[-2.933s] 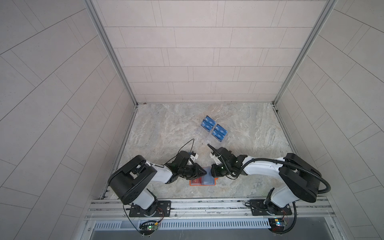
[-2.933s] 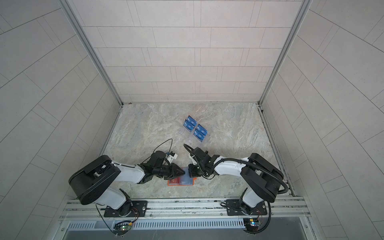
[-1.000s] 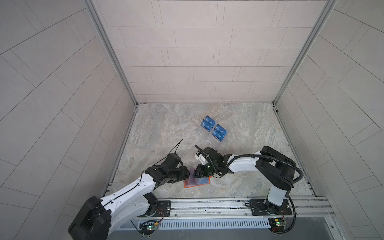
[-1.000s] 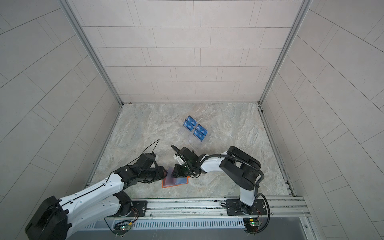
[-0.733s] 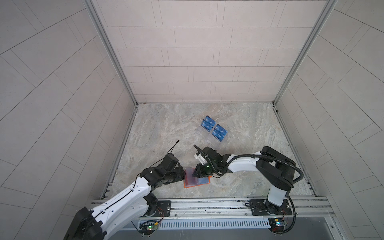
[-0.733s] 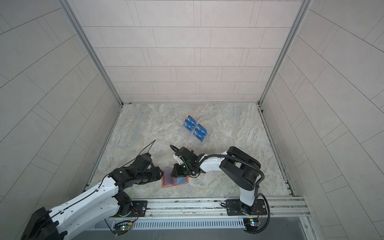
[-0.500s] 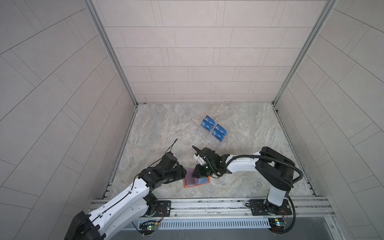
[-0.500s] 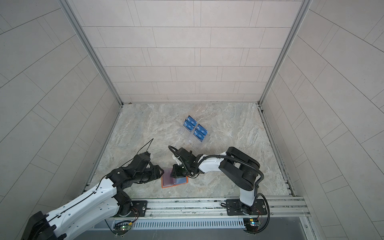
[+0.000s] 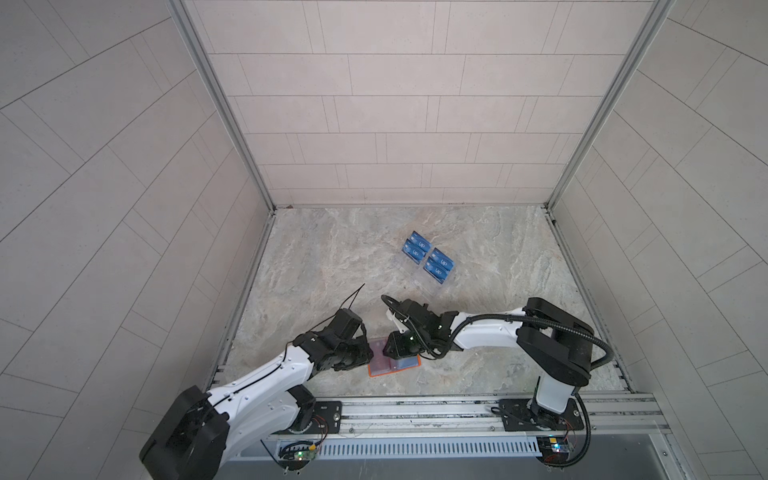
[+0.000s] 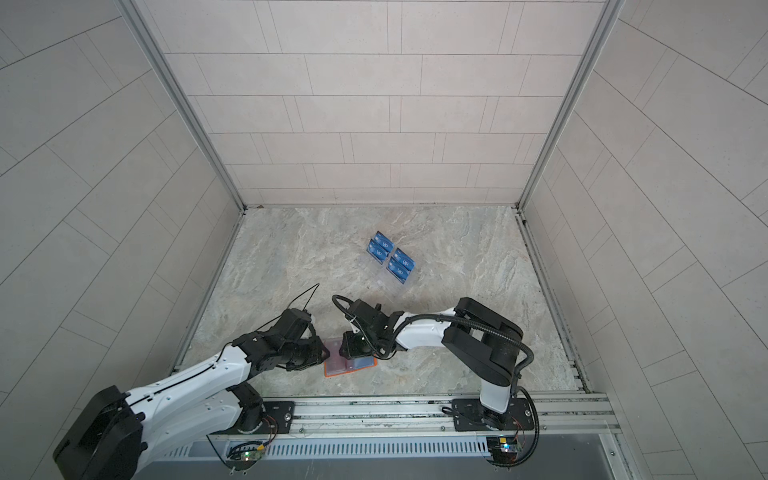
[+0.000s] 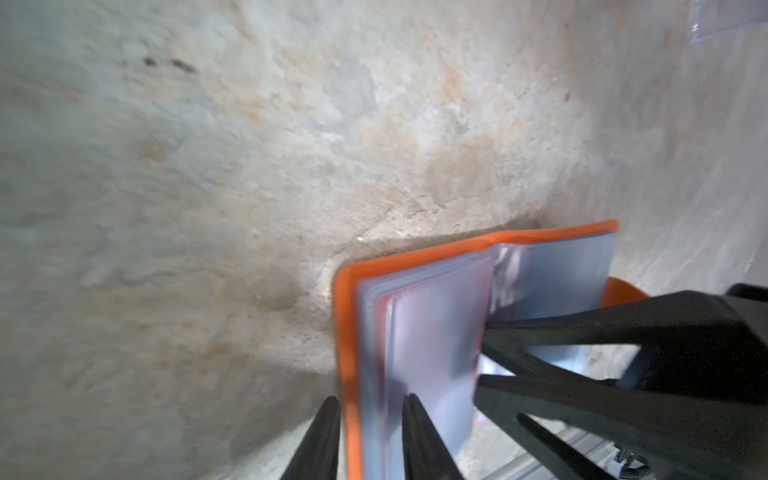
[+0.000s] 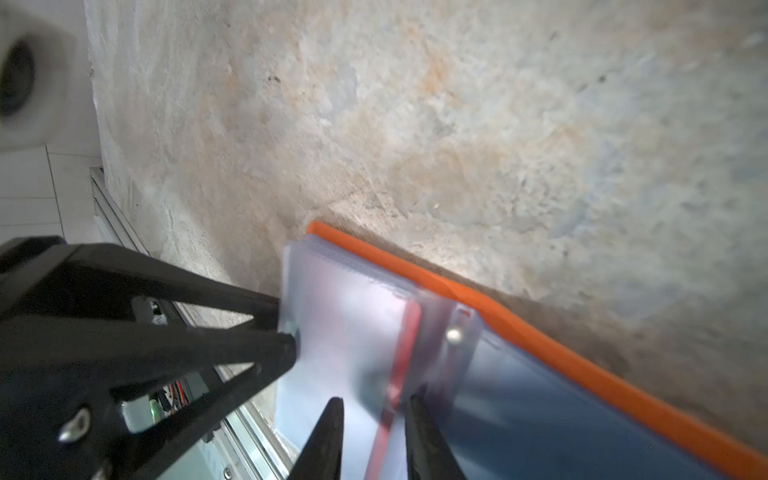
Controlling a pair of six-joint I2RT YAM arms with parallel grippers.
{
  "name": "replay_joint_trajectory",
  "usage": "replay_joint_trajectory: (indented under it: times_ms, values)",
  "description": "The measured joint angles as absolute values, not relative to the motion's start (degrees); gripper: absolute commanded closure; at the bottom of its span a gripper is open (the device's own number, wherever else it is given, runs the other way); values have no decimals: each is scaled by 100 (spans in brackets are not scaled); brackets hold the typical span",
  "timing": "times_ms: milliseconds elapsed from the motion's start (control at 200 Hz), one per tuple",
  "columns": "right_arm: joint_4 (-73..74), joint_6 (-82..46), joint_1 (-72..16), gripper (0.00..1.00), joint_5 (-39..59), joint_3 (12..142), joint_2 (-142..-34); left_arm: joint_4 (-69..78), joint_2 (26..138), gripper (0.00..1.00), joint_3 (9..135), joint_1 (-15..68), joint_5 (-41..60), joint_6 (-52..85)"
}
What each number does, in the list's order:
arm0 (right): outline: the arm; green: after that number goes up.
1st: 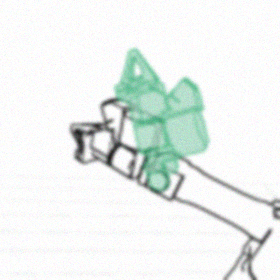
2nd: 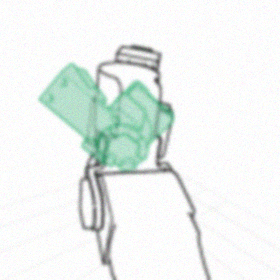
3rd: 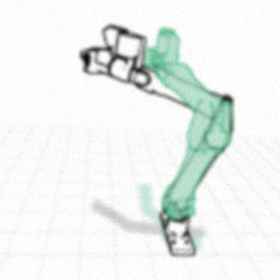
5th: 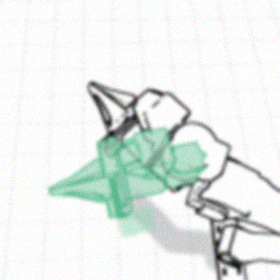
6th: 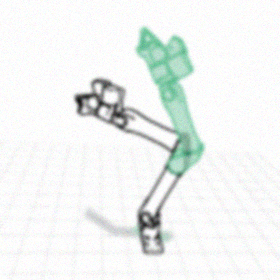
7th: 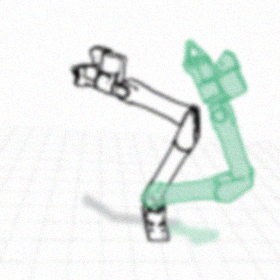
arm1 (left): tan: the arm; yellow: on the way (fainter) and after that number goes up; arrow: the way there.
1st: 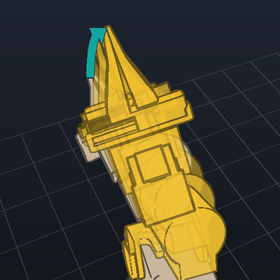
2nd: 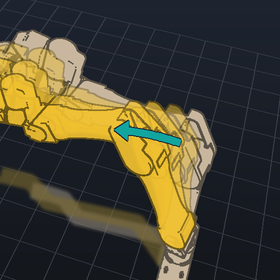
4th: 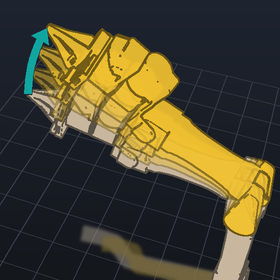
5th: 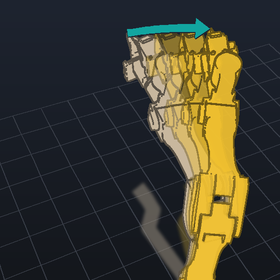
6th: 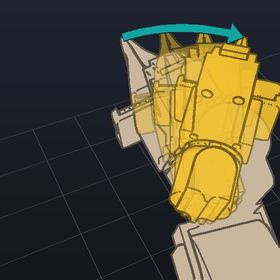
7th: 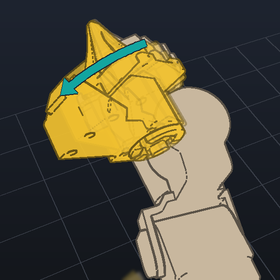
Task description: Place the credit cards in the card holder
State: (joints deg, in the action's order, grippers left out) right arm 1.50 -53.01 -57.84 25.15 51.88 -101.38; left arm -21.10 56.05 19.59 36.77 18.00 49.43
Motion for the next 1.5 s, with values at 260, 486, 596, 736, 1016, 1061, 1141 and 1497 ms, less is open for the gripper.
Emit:
replay_joint_trajectory:
  times_ms: [260,486,596,736,1016,1061,1141,1497]
  values:
    - [-261,-5109,-5730,73,2467,5212,-9695,-1951,5835,76,1957,3677,1817,4792]
    - [-285,-5041,-5708,81,2578,5227,-9701,-1885,6055,76,2064,3677,1872,4606]
    - [-211,-5030,-5708,84,2668,5273,-9850,-1852,6250,77,2169,3677,1927,4508]
    - [-45,-5024,-5706,85,2757,5354,-10215,-1916,6283,74,2224,3669,1951,4425]
    - [414,-5186,-5706,85,2825,5356,-10442,-2106,5721,72,2281,3496,2104,4434]
    - [460,-5218,-5706,85,2823,5356,-10449,-2023,5651,72,2281,3489,2189,4510]
    - [495,-5256,-5706,85,2816,5356,-10449,-1772,5614,73,2281,3489,2357,4630]
    - [270,-5247,-5570,85,2724,5356,-10300,-779,6193,75,1935,3479,2711,4980]
